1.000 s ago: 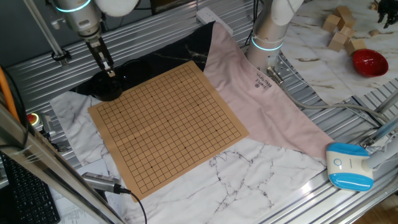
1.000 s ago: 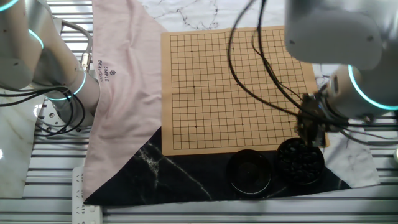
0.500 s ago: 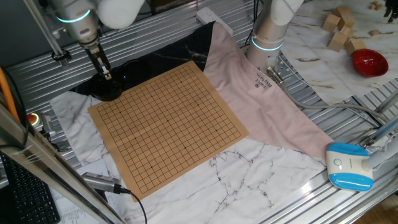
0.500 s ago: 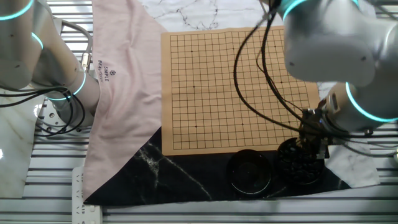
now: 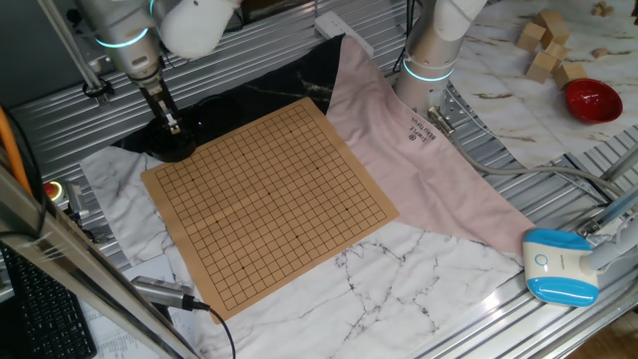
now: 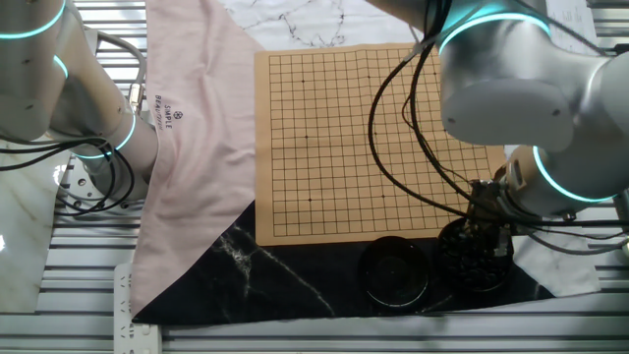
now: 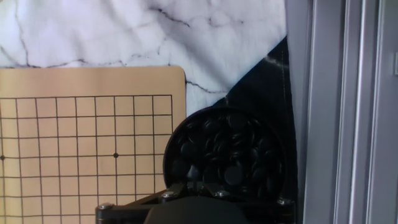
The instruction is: Play the first move as black on the 3-4 point in the upper right corner of the Go board
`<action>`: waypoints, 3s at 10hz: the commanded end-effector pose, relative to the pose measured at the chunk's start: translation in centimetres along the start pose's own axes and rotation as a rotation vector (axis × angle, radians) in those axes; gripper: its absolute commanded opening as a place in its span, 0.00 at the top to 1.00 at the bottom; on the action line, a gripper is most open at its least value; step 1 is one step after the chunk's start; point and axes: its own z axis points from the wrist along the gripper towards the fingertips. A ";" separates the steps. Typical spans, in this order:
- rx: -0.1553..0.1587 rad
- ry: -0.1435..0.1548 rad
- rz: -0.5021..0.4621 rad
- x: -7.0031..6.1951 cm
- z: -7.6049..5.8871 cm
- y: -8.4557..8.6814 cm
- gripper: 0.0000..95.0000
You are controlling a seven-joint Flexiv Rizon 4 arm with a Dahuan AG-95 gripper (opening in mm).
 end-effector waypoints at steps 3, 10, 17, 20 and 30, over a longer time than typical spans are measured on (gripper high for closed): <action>0.002 -0.004 0.002 -0.1 0.7 0.0 1.00; -0.006 0.015 0.091 -0.1 0.5 0.0 1.00; -0.012 -0.005 0.084 -1.4 1.6 -0.6 1.00; -0.016 -0.002 0.082 -1.5 2.1 -0.7 1.00; -0.019 0.008 0.044 0.3 3.3 -1.0 0.80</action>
